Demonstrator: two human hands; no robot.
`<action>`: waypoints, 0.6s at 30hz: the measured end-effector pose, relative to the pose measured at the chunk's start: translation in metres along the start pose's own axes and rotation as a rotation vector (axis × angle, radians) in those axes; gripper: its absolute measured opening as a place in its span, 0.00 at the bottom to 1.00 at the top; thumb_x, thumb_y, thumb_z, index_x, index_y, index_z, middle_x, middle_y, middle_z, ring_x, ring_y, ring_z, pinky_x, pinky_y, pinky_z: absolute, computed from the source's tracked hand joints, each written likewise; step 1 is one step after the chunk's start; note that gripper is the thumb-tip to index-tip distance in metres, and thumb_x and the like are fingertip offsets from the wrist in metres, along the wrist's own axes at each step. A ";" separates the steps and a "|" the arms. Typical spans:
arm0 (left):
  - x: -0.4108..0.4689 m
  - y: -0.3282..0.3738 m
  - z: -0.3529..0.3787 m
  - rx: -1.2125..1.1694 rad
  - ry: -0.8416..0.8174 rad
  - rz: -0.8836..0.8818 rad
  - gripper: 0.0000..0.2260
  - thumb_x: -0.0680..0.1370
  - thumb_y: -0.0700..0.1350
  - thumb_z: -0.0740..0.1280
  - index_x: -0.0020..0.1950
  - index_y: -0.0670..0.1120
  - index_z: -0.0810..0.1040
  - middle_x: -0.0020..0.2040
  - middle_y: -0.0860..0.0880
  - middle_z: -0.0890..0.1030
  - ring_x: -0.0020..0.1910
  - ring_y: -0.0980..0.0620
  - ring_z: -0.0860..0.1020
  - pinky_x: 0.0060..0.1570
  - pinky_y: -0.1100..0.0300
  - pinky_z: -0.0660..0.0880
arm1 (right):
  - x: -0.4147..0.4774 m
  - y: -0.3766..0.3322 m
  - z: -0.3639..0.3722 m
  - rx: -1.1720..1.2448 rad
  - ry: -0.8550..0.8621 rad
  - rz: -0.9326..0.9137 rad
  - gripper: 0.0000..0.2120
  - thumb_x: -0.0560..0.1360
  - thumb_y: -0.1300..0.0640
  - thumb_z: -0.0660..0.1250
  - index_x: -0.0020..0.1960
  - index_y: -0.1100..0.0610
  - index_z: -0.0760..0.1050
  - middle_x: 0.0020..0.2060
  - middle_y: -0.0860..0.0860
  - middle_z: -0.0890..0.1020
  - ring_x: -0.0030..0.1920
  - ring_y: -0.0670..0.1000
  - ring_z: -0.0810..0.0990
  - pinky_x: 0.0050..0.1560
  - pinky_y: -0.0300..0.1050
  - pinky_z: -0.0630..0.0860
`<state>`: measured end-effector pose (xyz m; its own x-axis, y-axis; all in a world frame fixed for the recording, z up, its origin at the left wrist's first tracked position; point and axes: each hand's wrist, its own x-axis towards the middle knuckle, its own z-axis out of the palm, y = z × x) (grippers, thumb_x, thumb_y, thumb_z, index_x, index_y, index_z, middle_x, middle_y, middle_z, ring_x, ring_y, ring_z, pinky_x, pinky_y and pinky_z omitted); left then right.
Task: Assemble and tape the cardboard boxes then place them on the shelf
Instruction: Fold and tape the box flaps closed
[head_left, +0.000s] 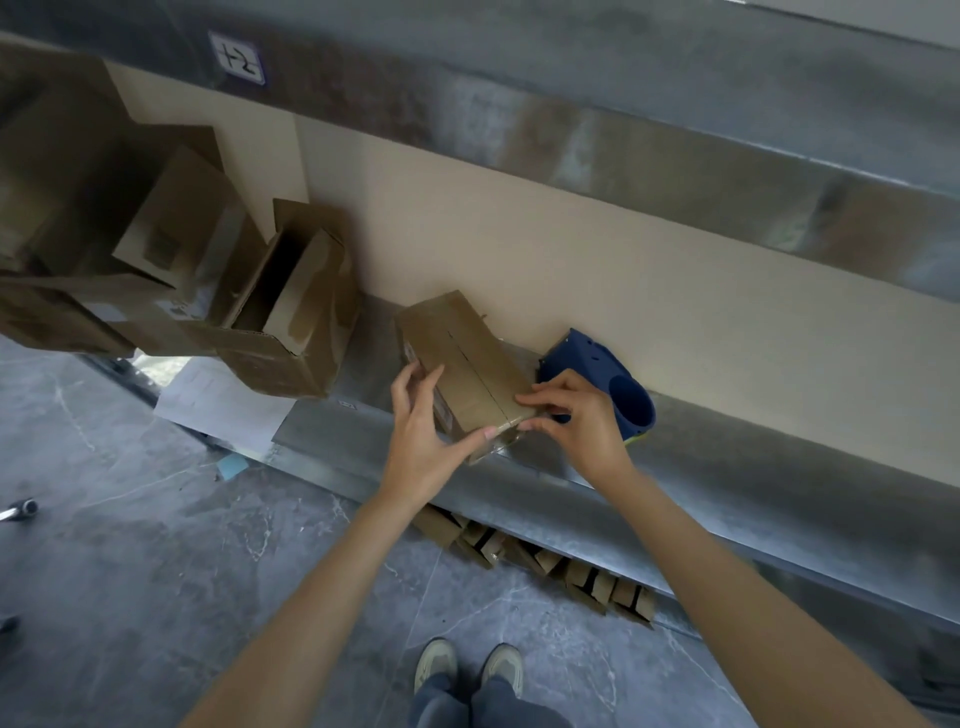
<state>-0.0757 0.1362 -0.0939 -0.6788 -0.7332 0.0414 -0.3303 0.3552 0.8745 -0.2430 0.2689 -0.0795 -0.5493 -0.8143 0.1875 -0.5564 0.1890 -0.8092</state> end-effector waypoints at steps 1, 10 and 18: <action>0.003 -0.001 -0.002 0.011 -0.017 0.000 0.43 0.67 0.61 0.77 0.77 0.51 0.63 0.75 0.57 0.54 0.71 0.64 0.56 0.68 0.62 0.58 | 0.000 0.000 0.000 -0.002 -0.004 -0.013 0.17 0.66 0.66 0.77 0.54 0.57 0.84 0.47 0.50 0.79 0.54 0.45 0.78 0.55 0.42 0.79; 0.007 -0.013 -0.023 0.093 -0.167 0.006 0.54 0.59 0.69 0.74 0.80 0.55 0.56 0.78 0.62 0.49 0.72 0.68 0.51 0.70 0.62 0.54 | -0.001 0.001 0.002 -0.047 -0.040 -0.083 0.16 0.70 0.70 0.73 0.55 0.57 0.83 0.49 0.50 0.79 0.54 0.49 0.80 0.55 0.40 0.79; 0.006 -0.008 -0.029 0.185 -0.162 0.027 0.50 0.60 0.72 0.72 0.78 0.58 0.61 0.79 0.62 0.51 0.76 0.58 0.56 0.73 0.50 0.59 | 0.001 0.005 -0.030 -0.303 0.010 0.016 0.15 0.79 0.52 0.66 0.65 0.54 0.76 0.58 0.50 0.78 0.60 0.50 0.74 0.59 0.43 0.71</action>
<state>-0.0583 0.1121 -0.0868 -0.7803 -0.6248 -0.0278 -0.4153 0.4843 0.7700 -0.2654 0.2853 -0.0670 -0.5650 -0.8045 0.1831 -0.7074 0.3581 -0.6094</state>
